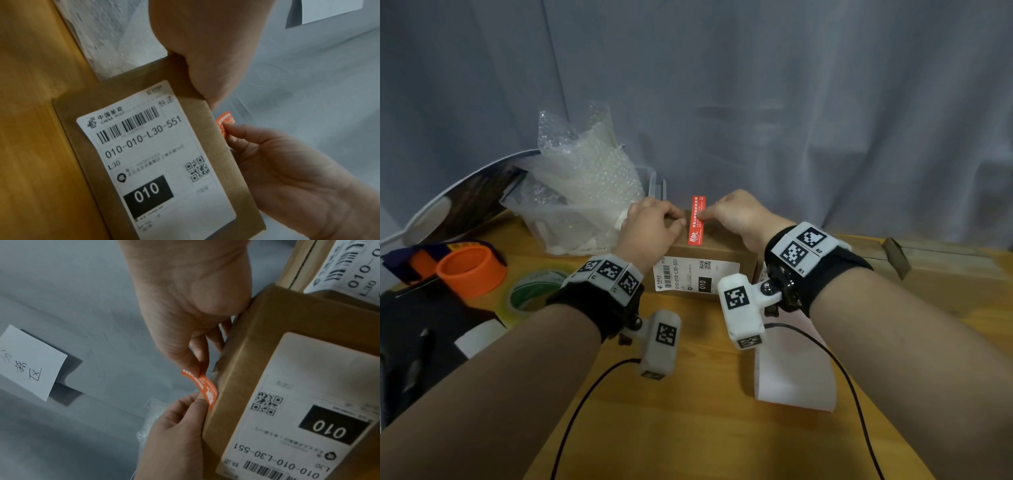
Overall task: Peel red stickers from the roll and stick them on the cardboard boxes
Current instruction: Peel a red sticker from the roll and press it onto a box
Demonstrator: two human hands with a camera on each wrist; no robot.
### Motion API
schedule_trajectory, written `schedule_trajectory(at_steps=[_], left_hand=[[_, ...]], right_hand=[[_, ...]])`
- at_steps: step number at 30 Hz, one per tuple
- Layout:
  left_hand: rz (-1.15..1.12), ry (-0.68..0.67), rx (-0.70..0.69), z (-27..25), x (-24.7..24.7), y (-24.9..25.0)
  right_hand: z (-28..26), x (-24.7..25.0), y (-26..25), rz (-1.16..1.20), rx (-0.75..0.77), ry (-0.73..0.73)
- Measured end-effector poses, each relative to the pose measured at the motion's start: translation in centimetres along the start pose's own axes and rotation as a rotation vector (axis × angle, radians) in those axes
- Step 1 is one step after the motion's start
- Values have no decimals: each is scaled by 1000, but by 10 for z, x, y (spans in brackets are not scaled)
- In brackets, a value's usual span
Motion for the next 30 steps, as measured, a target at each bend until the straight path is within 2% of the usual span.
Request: schedule_trajectory(at_steps=[6, 11, 18, 22, 25, 30], left_hand=[[6, -42, 21, -3, 1, 0], [-49, -182, 102, -2, 1, 0], [112, -213, 28, -4, 1, 0], [136, -272, -39, -4, 1, 5], [237, -332, -62, -5, -1, 9], [341, -337, -78, 1, -7, 2]], right_hand=[[2, -5, 3, -114, 19, 35], [7, -8, 8, -164, 38, 43], [8, -9, 13, -215, 81, 22], [1, -7, 10, -356, 134, 11], [-1, -5, 10, -467, 194, 25], [-3, -3, 9, -569, 248, 55]])
Point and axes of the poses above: each hand's wrist, its own z-axis towards the middle knuckle, its own x-axis out of the back of the hand, y = z × x, the point moved 5 cm from there along z, towards the middle knuckle, and after that the axes turned 13 degrees about x, right-handed, at the moved point
